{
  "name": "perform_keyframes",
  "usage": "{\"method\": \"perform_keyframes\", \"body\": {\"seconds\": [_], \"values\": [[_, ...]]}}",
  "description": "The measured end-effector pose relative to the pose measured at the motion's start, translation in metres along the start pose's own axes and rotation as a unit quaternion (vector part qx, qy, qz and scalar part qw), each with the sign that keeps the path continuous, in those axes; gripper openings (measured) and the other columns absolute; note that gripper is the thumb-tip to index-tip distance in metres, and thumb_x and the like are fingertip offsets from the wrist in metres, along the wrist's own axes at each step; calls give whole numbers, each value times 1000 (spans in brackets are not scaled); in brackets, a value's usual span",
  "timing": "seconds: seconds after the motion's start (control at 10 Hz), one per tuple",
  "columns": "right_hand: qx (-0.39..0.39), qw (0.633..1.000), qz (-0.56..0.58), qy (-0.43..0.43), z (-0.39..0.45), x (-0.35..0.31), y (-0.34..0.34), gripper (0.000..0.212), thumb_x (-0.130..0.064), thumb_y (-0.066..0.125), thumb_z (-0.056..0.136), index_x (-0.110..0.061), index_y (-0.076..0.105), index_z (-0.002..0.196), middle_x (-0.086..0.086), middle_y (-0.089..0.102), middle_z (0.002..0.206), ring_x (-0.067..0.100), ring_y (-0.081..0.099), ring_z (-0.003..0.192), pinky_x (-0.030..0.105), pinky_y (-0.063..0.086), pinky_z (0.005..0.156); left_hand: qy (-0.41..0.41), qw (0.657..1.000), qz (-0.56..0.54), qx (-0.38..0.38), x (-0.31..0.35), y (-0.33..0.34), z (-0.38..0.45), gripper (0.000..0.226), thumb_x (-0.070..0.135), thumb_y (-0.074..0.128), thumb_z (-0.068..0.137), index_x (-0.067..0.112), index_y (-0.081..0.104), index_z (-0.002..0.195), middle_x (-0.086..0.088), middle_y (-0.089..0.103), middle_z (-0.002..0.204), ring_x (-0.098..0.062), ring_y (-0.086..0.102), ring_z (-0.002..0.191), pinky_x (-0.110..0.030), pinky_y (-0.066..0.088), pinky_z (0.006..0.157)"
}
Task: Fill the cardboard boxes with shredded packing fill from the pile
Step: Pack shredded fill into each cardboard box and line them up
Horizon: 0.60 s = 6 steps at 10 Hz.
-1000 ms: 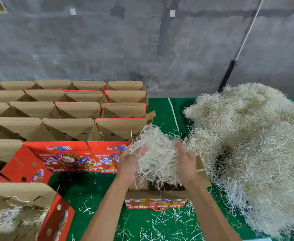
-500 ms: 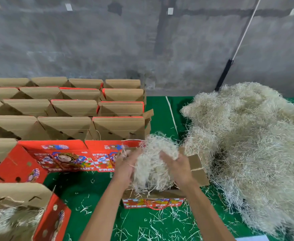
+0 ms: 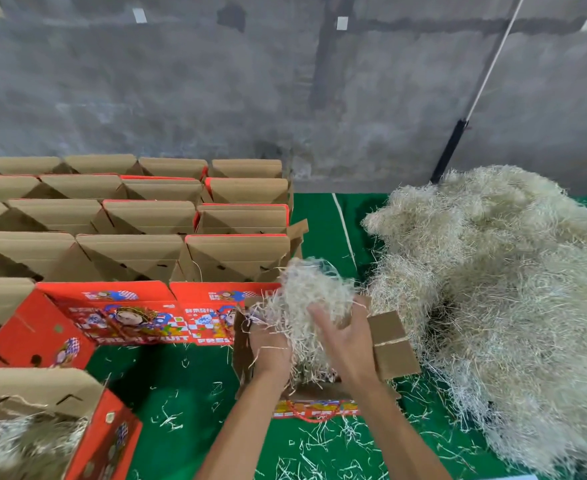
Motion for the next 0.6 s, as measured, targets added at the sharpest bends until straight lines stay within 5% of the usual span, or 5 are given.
{"method": "perform_keyframes", "body": {"seconds": [0.1, 0.2, 0.3, 0.4, 0.6], "values": [[-13, 989, -95, -117, -8, -18, 20, 47, -74, 53, 87, -40, 54, 120, -14, 65, 108, 2, 63, 99, 21, 51, 80, -197, 874, -445, 4, -2, 10, -4, 36, 20, 36, 108, 5, 52, 136, -15, 60, 122, -25, 51, 121, -25, 40, 96], [-7, 987, -109, -115, 0, -11, 13, 54, -70, 29, 94, -25, 57, 82, -16, 57, 52, 2, 48, 43, 15, 35, 43, -118, 944, -306, -41, 11, -4, -15, 47, 3, 40, 103, 2, 35, 150, -20, 51, 140, -12, 35, 99, -5, 37, 77], [-8, 999, -27, -36, 17, 7, -9, 51, -57, 43, 98, -13, 61, 79, -10, 40, 41, 10, 33, 38, 25, 28, 39, -133, 870, -472, -56, 2, -14, 2, 64, -2, 60, 91, 25, 42, 145, -6, 59, 137, -10, 61, 116, -14, 48, 90], [38, 997, 60, 24, 17, 19, -34, 61, -67, 47, 93, -16, 54, 61, 5, 41, 50, 15, 31, 44, 33, 32, 47, -168, 803, -572, -13, -5, -36, 6, 28, 3, 59, 95, 6, 60, 123, -27, 62, 125, -6, 69, 88, -12, 52, 56], [-25, 968, 231, 98, 0, 11, 11, 61, -71, 47, 89, -26, 62, 127, -7, 64, 130, 8, 61, 118, 38, 46, 105, -62, 907, -414, -51, 17, -5, -13, 18, 26, 56, 100, 33, 53, 117, 3, 63, 102, -20, 60, 97, -40, 44, 101]]}}
Point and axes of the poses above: each hand's wrist, its own z-axis towards the middle knuckle, its own y-axis out of the palm, x = y × z, the point moved 8 cm from there along z, towards the middle knuckle
